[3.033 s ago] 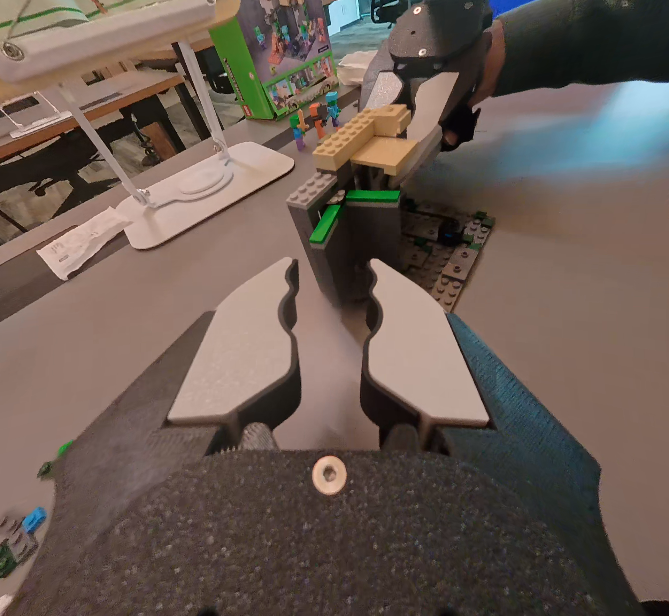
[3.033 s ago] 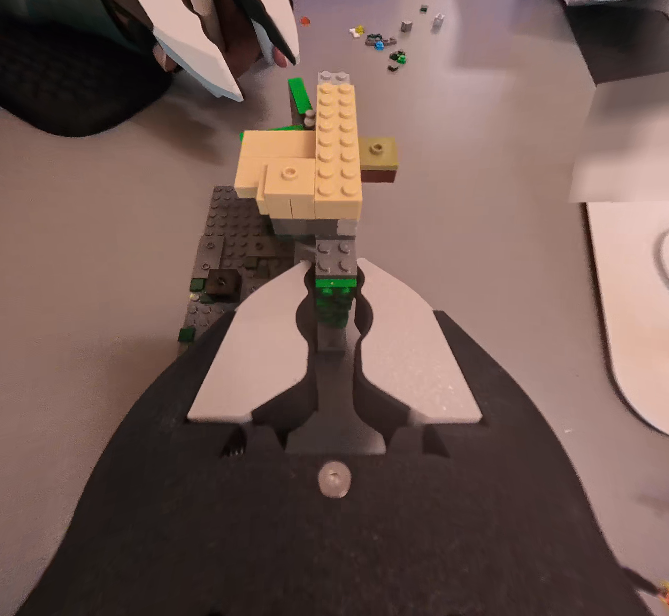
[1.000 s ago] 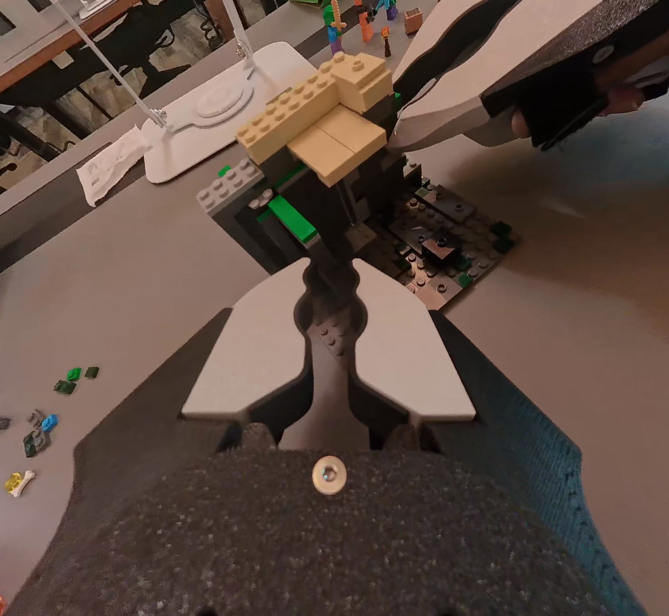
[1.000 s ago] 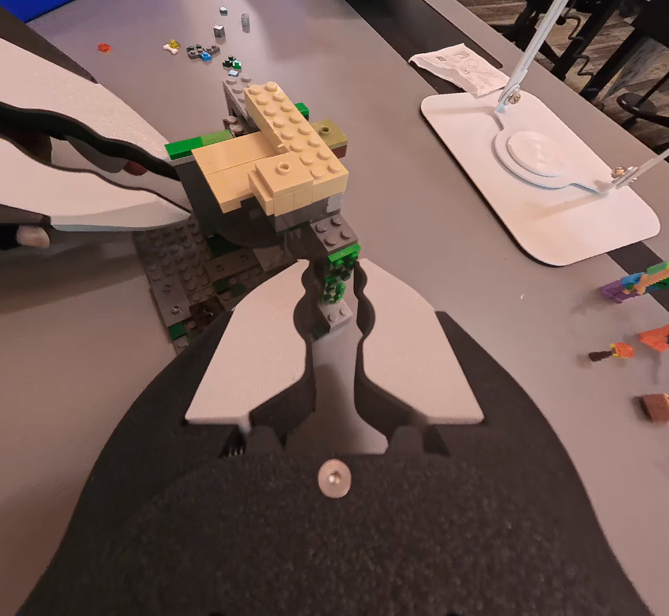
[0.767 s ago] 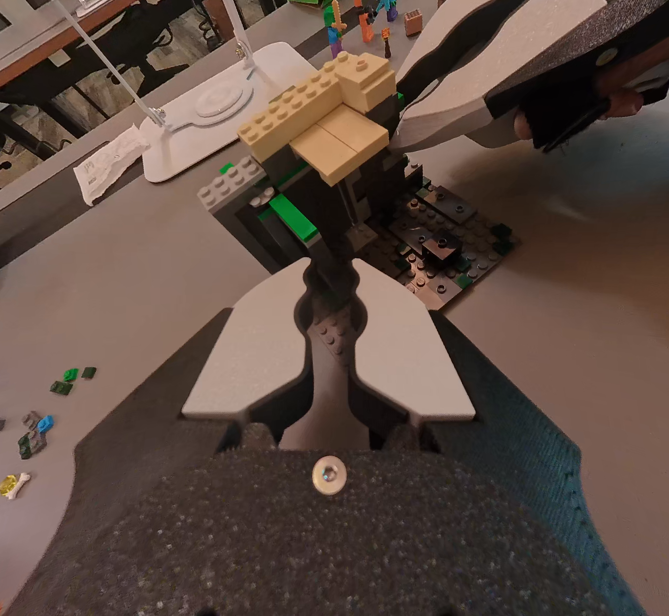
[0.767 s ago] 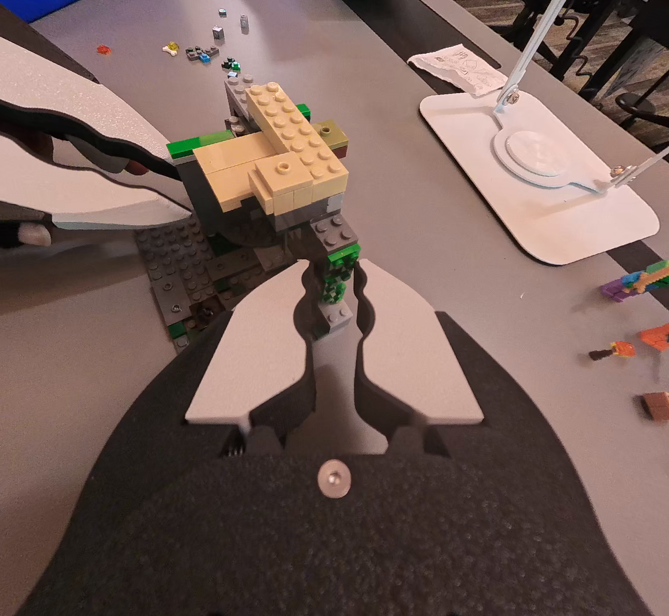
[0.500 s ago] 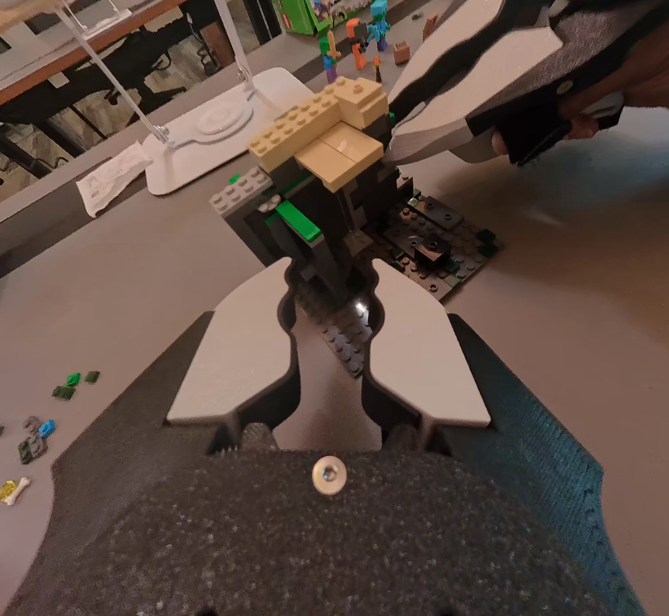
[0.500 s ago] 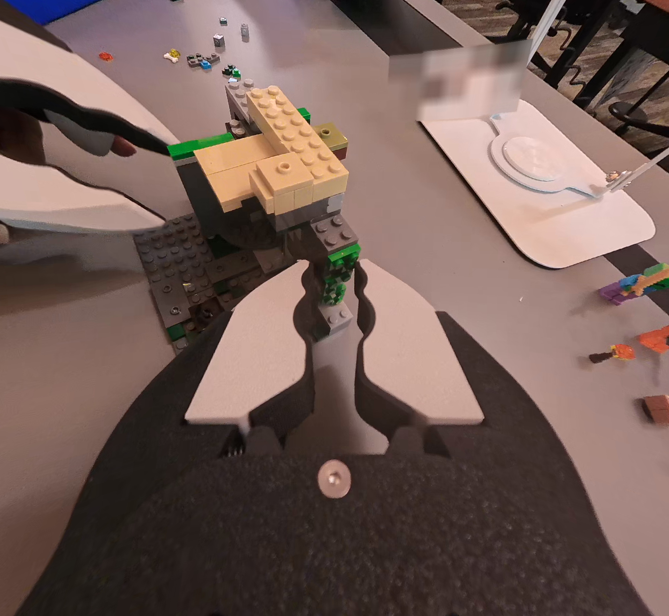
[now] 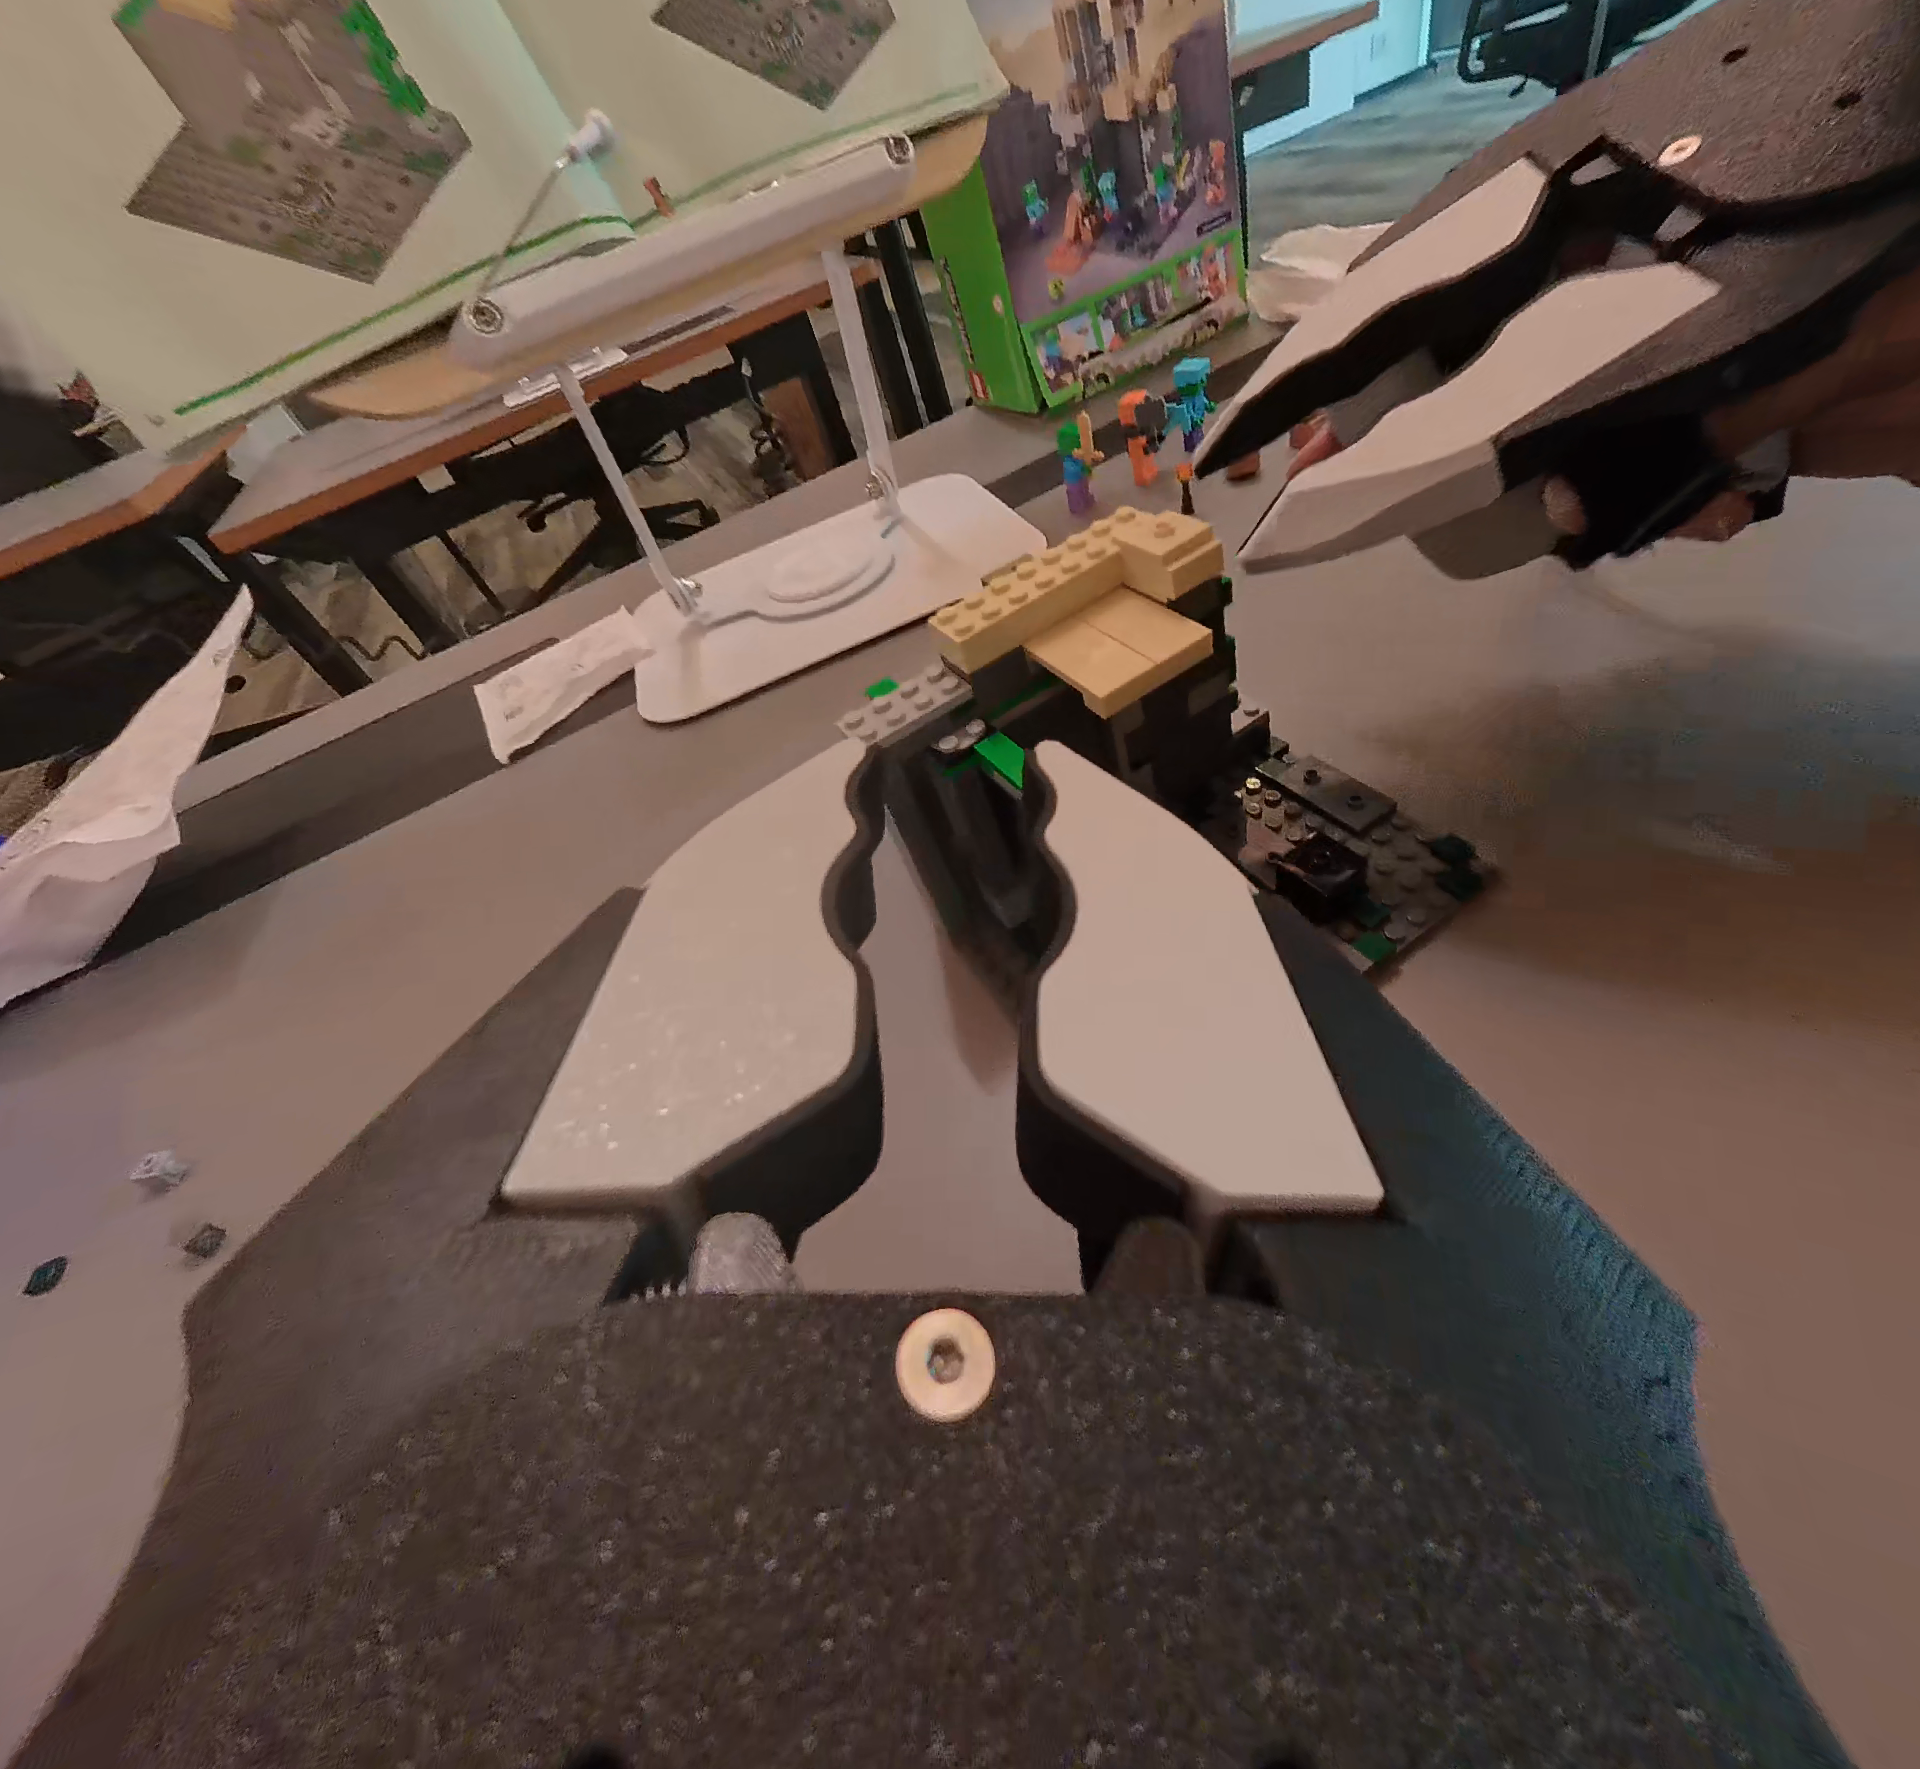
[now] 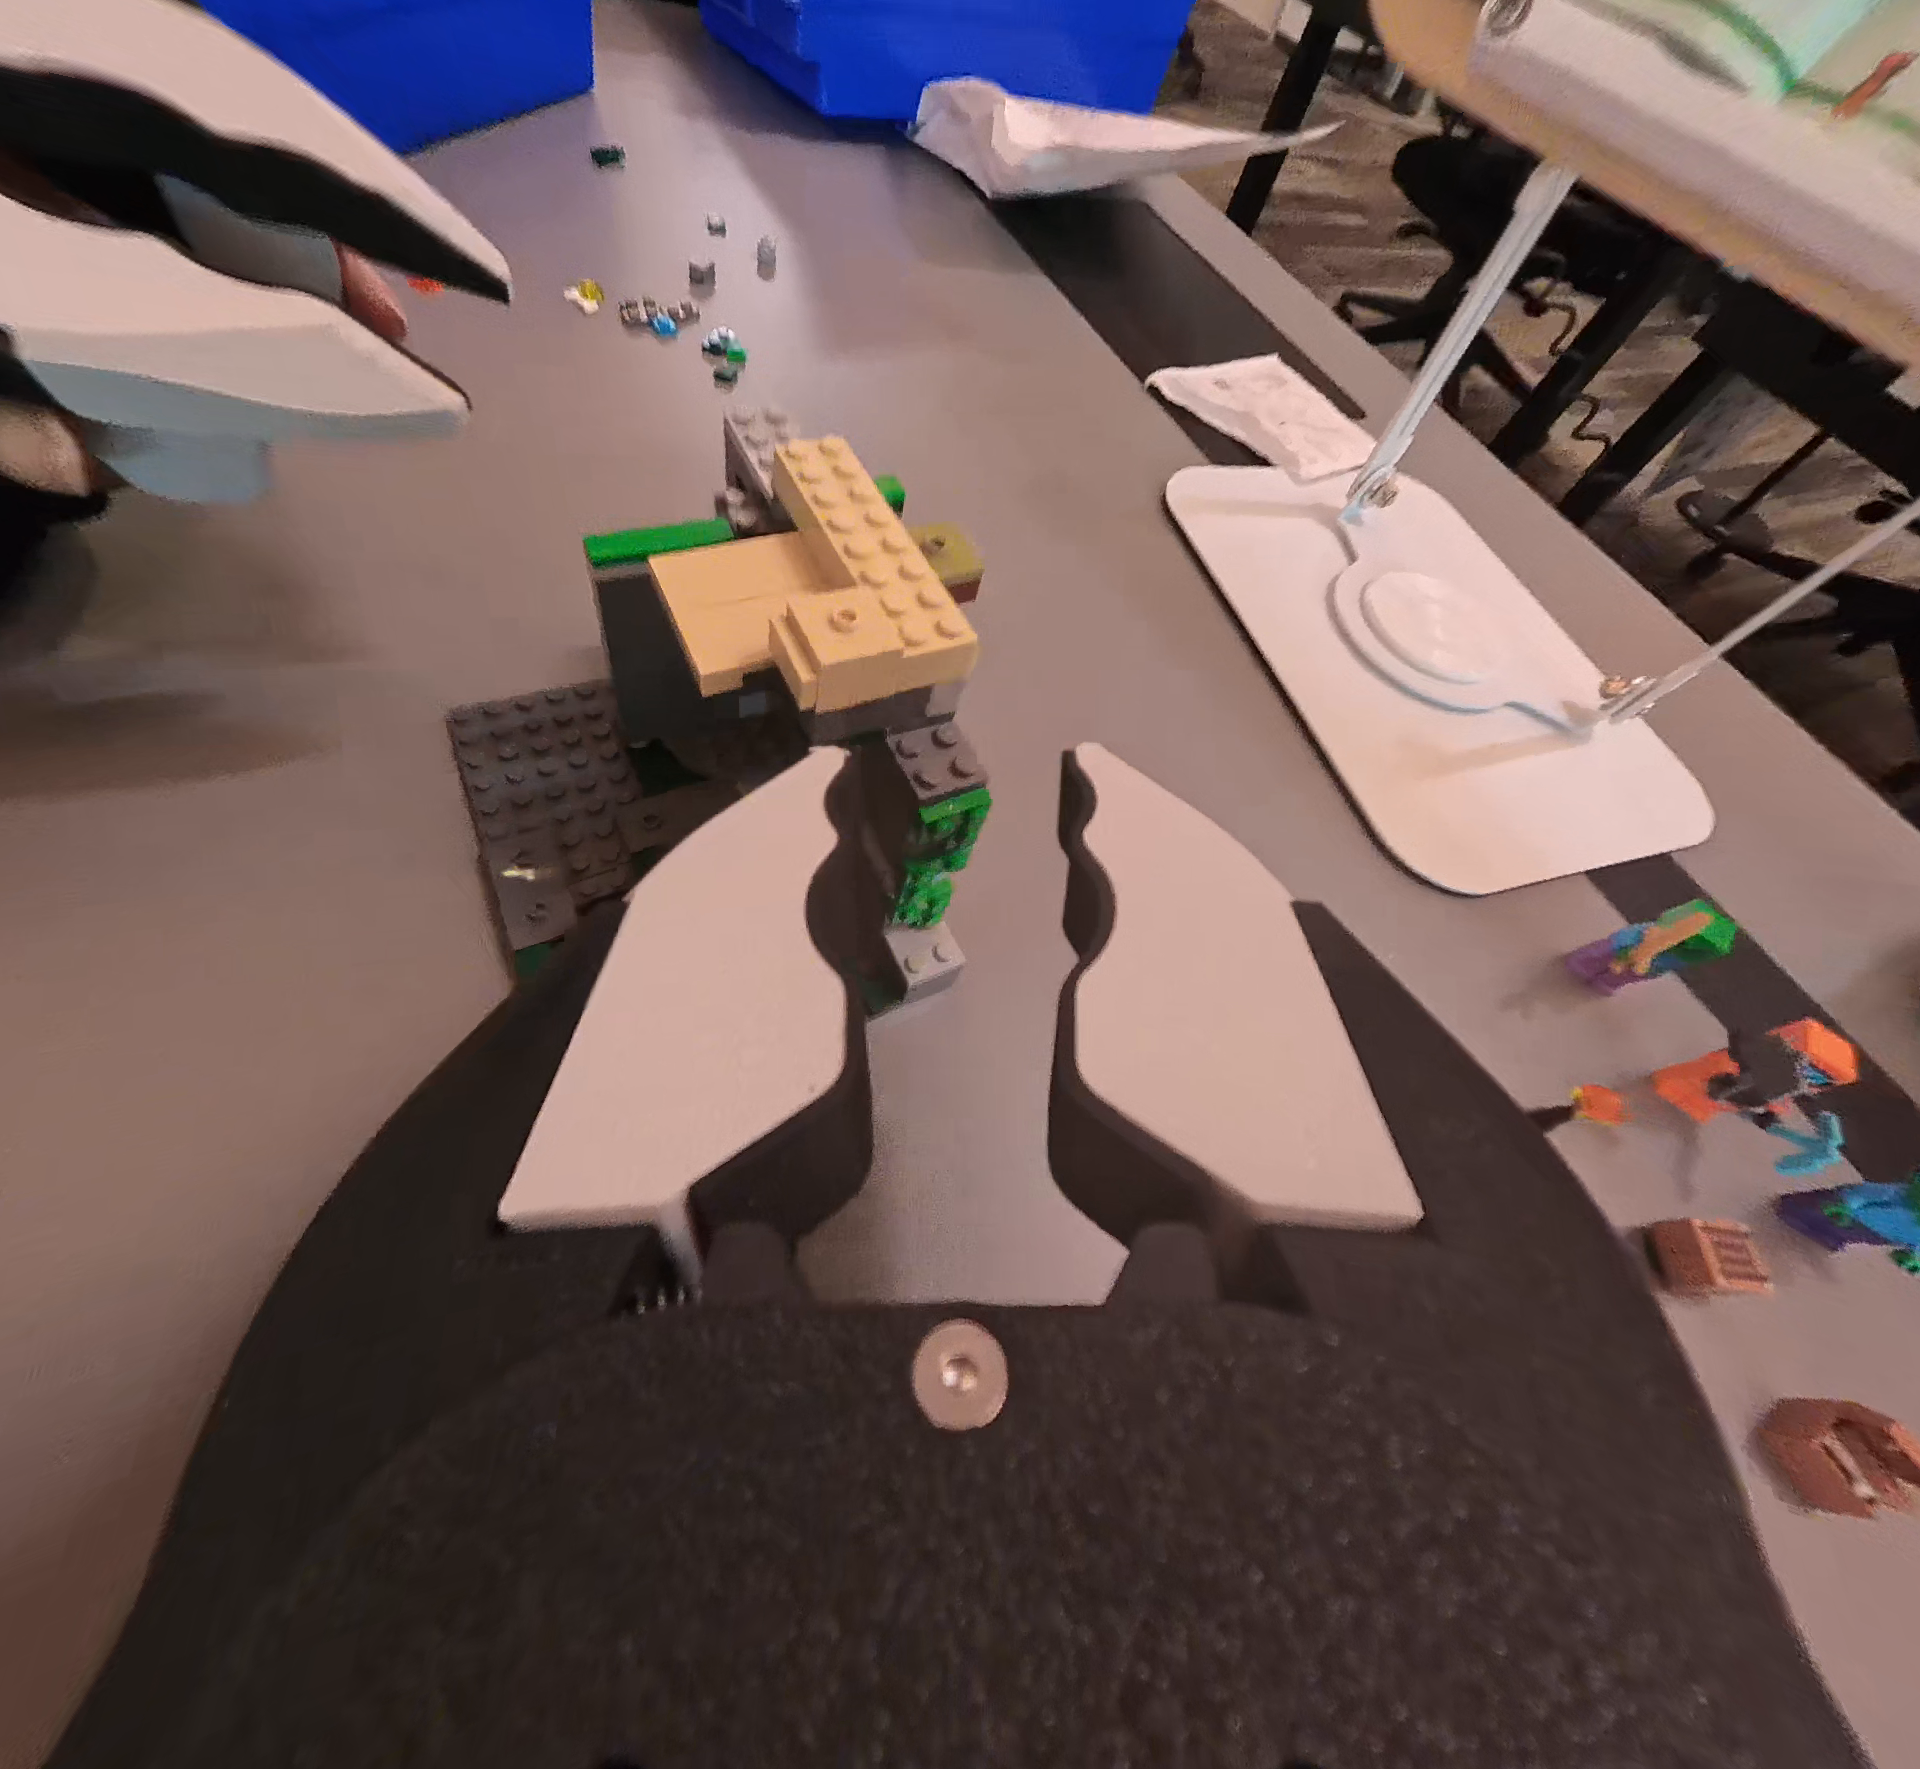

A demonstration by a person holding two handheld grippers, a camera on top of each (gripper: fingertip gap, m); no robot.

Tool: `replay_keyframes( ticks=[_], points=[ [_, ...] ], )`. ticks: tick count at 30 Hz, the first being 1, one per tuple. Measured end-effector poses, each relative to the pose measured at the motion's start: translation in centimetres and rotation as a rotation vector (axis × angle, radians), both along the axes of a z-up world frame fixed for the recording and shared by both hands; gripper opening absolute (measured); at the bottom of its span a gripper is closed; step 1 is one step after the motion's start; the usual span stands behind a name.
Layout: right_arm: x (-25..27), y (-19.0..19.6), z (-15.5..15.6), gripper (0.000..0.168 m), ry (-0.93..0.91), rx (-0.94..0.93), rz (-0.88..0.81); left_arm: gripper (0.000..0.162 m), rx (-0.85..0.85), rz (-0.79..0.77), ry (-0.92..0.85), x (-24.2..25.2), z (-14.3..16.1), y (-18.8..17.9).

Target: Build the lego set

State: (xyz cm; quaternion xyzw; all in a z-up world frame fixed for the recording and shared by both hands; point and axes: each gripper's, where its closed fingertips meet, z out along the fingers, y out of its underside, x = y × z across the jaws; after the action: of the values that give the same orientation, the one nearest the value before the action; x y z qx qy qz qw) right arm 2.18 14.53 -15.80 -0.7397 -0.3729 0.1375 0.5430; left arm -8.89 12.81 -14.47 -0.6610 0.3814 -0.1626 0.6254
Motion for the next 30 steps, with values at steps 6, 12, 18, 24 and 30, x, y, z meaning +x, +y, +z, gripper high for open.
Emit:
replay_keyframes(
  ticks=[6, 12, 18, 24, 30],
  points=[
    [-0.8, -2.5, 4.4, 0.030, -0.007, 0.019, 0.067, 0.009, 0.003, 0.002, -0.031, -0.1, 0.2, 0.1],
    [-1.6, -3.7, 4.2, 0.019, -0.085, 0.021, 0.093, 0.000, -0.002, 0.015, -0.028, -0.3, -0.3, 0.5],
    [-0.8, -0.9, -0.2, 0.040, -0.117, -0.033, 0.125, 0.001, -0.024, 0.007, -0.032, -0.3, -0.7, 0.6],
    [-1.7, 1.3, -4.2, 0.039, -0.083, -0.102, 0.159, 0.001, -0.031, -0.004, -0.032, 0.0, -0.8, 0.6],
    [-1.6, 2.7, -4.3, 0.025, -0.034, -0.116, -0.019, 0.000, -0.041, -0.004, -0.046, -0.2, -0.7, 0.7]
  ],
)
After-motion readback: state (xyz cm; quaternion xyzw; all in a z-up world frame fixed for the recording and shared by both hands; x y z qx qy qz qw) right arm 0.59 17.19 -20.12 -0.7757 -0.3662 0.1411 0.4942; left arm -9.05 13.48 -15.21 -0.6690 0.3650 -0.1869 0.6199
